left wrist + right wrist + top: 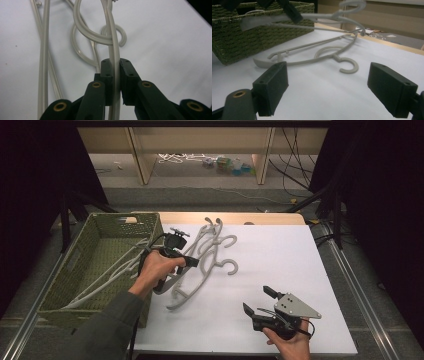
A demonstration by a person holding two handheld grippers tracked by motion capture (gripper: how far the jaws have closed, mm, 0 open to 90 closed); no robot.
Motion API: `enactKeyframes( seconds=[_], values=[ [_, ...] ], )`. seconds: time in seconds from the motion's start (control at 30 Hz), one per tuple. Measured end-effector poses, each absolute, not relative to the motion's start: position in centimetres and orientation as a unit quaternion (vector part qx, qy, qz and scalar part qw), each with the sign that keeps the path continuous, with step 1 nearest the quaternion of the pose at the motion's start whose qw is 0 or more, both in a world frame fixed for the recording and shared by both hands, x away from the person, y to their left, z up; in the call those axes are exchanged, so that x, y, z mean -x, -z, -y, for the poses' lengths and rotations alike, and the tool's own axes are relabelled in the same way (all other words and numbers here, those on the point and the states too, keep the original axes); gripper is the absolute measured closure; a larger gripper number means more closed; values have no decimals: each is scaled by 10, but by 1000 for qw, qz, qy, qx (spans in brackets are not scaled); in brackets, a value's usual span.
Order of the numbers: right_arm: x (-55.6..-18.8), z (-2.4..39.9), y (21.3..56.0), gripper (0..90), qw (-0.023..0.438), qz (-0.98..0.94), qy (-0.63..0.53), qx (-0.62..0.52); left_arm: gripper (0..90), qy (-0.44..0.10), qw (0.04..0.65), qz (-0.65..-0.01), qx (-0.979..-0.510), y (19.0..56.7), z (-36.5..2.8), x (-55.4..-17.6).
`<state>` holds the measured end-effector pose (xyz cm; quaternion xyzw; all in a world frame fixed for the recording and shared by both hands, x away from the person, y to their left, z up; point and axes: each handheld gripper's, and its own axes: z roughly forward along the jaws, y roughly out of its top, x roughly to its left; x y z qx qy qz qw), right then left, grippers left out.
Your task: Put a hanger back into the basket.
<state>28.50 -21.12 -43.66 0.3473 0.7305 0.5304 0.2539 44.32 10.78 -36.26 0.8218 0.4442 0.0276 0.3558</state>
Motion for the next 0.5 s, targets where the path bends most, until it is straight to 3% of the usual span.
enactKeyframes(
  seconds=[0.5],
  values=[
    [-286,210,438,174,248,-729,-535,-347,820,-40,408,-432,-803,319,-138,-434]
  ],
)
